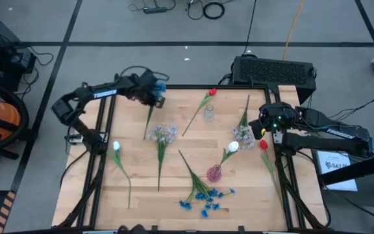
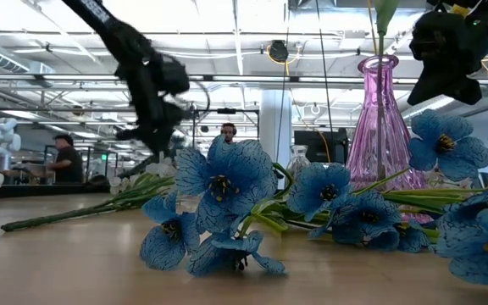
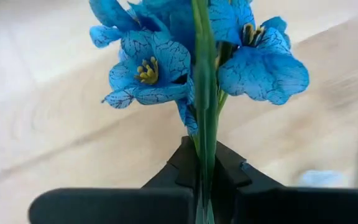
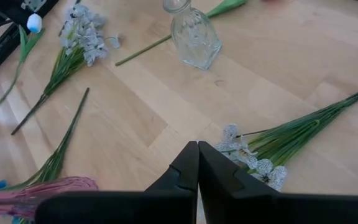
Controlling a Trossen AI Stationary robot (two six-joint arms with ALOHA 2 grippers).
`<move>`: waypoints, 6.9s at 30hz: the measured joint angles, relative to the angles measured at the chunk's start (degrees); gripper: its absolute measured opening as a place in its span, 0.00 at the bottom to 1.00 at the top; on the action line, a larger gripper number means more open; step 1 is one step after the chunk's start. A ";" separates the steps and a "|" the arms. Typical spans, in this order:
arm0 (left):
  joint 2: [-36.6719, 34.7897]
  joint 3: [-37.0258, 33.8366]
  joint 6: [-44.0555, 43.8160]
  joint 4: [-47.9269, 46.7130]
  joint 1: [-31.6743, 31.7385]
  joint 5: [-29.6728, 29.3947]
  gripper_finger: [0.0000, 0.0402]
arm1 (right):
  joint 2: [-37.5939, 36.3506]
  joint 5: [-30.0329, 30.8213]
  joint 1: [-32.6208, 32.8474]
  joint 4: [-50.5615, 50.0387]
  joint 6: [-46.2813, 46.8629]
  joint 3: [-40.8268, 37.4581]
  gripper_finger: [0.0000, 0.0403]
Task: Sort flowers into vase by color
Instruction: Put the top blue flowers into the transparent vase, then put the right white flowers into the violet transparent vase
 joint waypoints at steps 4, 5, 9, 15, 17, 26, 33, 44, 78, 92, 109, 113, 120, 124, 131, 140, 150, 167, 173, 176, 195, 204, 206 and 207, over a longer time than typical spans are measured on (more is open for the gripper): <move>-5.38 3.88 4.09 11.93 -0.77 1.46 0.05 | 0.02 0.14 0.02 -0.02 -1.24 0.00 0.00; -6.31 4.18 6.18 16.16 -1.05 2.41 0.04 | 0.02 0.12 0.02 -0.02 -1.81 0.00 0.00; -7.74 4.05 20.04 33.89 -3.18 10.99 0.04 | 0.02 0.10 0.01 -0.24 -2.20 0.00 0.00; -6.13 4.10 27.34 52.10 -7.22 15.46 0.04 | 0.02 0.12 0.02 -0.23 -1.81 0.00 0.00; -4.47 4.07 29.02 57.22 -8.63 16.94 0.04 | 0.12 0.14 0.02 -0.22 -1.72 0.00 0.00; 6.72 4.07 20.46 85.36 -11.05 23.02 0.04 | 0.20 0.16 0.02 -0.22 -0.03 0.00 0.00; 10.95 4.07 18.36 88.55 -11.97 23.69 0.04 | 0.20 0.18 0.02 -0.24 -0.01 0.00 0.00; 17.79 4.10 19.41 93.10 -14.26 22.58 0.04 | 0.20 0.28 0.02 -0.25 -0.01 0.00 0.00; 14.99 4.12 22.39 91.01 -12.99 19.54 0.04 | 0.22 1.99 0.02 -0.28 -0.01 0.00 0.00; 15.24 4.12 28.91 83.35 -15.03 17.36 0.06 | 0.22 1.96 0.02 -0.28 -0.01 0.00 0.00; 18.86 4.14 27.77 81.40 -16.86 10.93 0.07 | 0.28 1.76 0.02 -0.22 1.83 0.00 0.00; 18.84 4.14 23.63 81.02 -16.64 10.93 0.07 | 0.28 1.69 0.02 -0.23 1.94 0.00 0.00; 18.84 4.14 19.95 80.07 -15.78 10.95 0.20 | 0.28 1.69 0.02 -0.22 1.94 0.00 0.00; 18.84 4.14 17.27 79.29 -15.28 10.93 0.30 | 0.28 1.71 0.02 -0.23 1.94 -0.01 0.00; 17.89 4.14 13.16 78.39 -15.38 10.93 0.36 | 0.28 1.71 0.00 -0.22 1.94 0.00 0.00; 13.31 4.14 17.77 64.53 -15.17 10.95 0.36 | 0.28 1.73 0.00 -0.24 1.94 -0.02 0.00; 12.15 4.14 21.03 56.14 -15.18 10.93 0.36 | 0.28 2.49 0.02 -0.22 2.98 -0.01 0.00; 1.69 4.12 33.00 39.49 -14.70 10.88 0.36 | 0.31 4.71 0.00 -0.17 -0.16 -0.02 0.00; -2.45 4.12 34.33 24.85 -14.59 10.73 0.36 | 2.95 5.02 -0.02 4.83 -5.52 -0.02 0.00; -4.16 4.12 34.25 16.37 -14.63 10.73 0.36 | 6.65 4.58 -0.02 12.47 -11.52 -0.01 0.00; -28.67 -21.96 4.89 28.39 -23.45 5.48 0.28 | 39.94 11.93 -12.19 -17.72 -73.68 27.51 0.00; -32.50 -27.53 -9.89 30.10 -38.83 -12.32 0.28 | 42.41 13.51 -15.23 -19.33 -104.24 19.31 0.11; -32.50 -27.53 -11.49 30.09 -40.91 -15.71 0.28 | 42.72 13.50 -15.23 -16.66 -106.93 16.47 0.17; -32.50 -27.53 -12.56 30.12 -41.80 -17.15 0.28 | 42.83 13.44 -15.23 -15.15 -107.93 14.97 0.19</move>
